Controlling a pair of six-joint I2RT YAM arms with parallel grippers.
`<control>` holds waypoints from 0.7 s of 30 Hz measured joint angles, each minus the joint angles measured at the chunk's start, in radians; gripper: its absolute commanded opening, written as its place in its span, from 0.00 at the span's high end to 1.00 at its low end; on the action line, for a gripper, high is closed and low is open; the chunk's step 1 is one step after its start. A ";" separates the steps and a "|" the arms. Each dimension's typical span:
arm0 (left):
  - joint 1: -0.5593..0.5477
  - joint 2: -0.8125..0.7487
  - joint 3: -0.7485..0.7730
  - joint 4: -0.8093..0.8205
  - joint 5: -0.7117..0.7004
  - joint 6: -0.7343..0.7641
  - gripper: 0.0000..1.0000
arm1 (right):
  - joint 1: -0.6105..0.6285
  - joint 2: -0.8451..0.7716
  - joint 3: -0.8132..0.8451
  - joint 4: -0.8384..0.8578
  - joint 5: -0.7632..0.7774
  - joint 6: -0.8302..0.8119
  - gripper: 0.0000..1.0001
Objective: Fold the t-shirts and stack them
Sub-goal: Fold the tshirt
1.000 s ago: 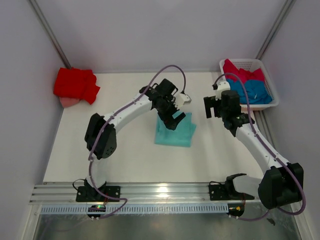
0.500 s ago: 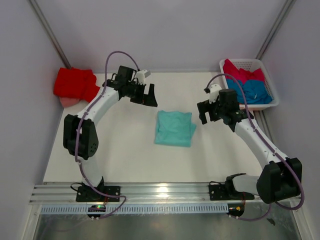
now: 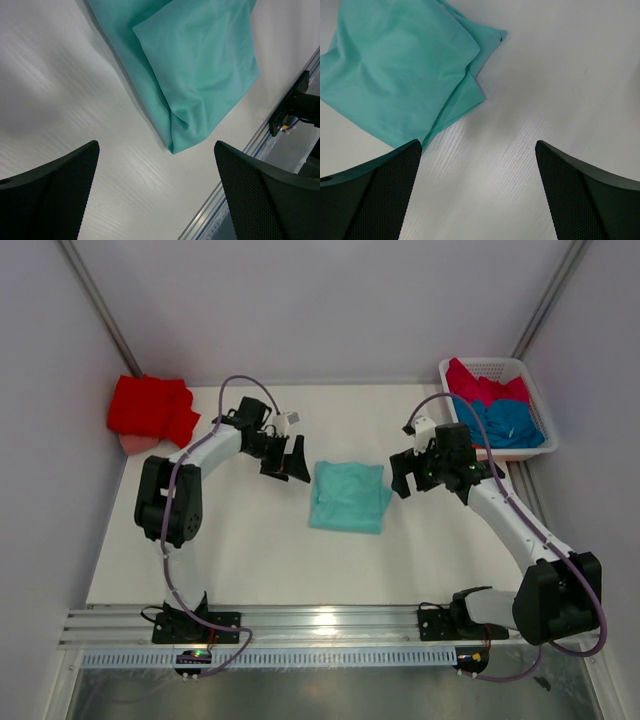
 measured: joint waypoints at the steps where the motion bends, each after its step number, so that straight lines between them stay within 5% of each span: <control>1: 0.005 0.006 -0.005 -0.001 0.007 0.004 0.01 | 0.000 0.002 0.000 -0.002 -0.005 0.000 0.01; 21: 0.020 0.153 -0.026 0.033 0.166 0.038 0.01 | 0.000 0.039 -0.001 -0.024 -0.105 -0.027 0.01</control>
